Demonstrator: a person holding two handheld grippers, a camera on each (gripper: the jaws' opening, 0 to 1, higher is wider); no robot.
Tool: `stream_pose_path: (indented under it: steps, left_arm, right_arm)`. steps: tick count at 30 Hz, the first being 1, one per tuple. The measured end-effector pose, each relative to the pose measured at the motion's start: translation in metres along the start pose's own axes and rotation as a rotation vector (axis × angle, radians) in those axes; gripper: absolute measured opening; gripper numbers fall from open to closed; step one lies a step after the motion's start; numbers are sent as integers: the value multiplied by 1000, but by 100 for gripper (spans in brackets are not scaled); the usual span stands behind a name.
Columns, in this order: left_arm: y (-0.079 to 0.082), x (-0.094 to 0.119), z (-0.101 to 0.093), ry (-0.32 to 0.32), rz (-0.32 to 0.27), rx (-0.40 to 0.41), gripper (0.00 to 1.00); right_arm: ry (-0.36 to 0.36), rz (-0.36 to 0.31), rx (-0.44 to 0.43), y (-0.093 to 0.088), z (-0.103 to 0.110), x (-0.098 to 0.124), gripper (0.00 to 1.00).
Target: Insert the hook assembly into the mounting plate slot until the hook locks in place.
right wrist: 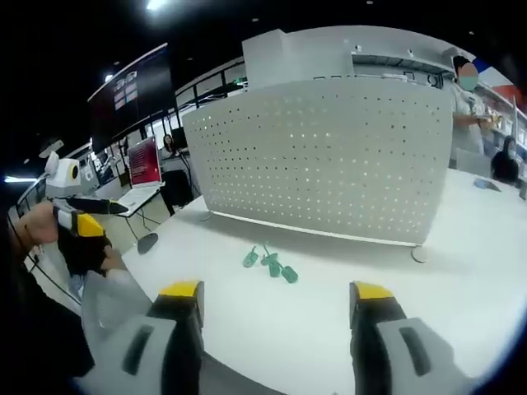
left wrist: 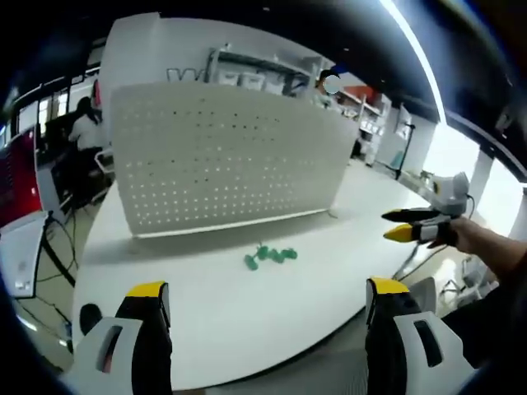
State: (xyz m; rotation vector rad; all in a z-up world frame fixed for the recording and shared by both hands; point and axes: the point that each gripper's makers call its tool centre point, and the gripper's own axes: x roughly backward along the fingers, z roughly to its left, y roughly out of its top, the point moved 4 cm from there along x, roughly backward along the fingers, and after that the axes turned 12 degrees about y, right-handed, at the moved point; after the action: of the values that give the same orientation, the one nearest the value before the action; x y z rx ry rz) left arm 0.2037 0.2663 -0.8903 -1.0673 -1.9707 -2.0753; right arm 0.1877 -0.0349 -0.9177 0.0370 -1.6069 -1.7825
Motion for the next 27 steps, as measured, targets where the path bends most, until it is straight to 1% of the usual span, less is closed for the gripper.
stream_pose_path:
  steps: [4,7,9,13,15,18,23,27]
  left_arm:
    - [-2,1,0,-4,8,2,100]
    - [-2,1,-3,-10,7,23,100]
    - [-4,1,-5,-9,9,19,100]
    - [-6,2,-4,-6,9,39,100]
    - [-7,1,-3,3,10,38,100]
    - [-9,0,1,27,18,17,100]
    - [-5,-2,0,23,-1,50,100]
    - [-5,-4,-4,18,6,33,100]
  right_arm:
    - [2,9,30,0,5,-4,69]
    - [7,31,33,-5,5,-5,69]
    - [9,47,34,-8,5,-4,69]
    - [-2,66,51,-13,3,1,69]
    - [-7,68,46,-14,1,2,69]
    - [-28,70,36,-15,-5,6,70]
    - [-45,68,32,-15,-8,10,70]
    - [-54,68,34,-15,-9,10,70]
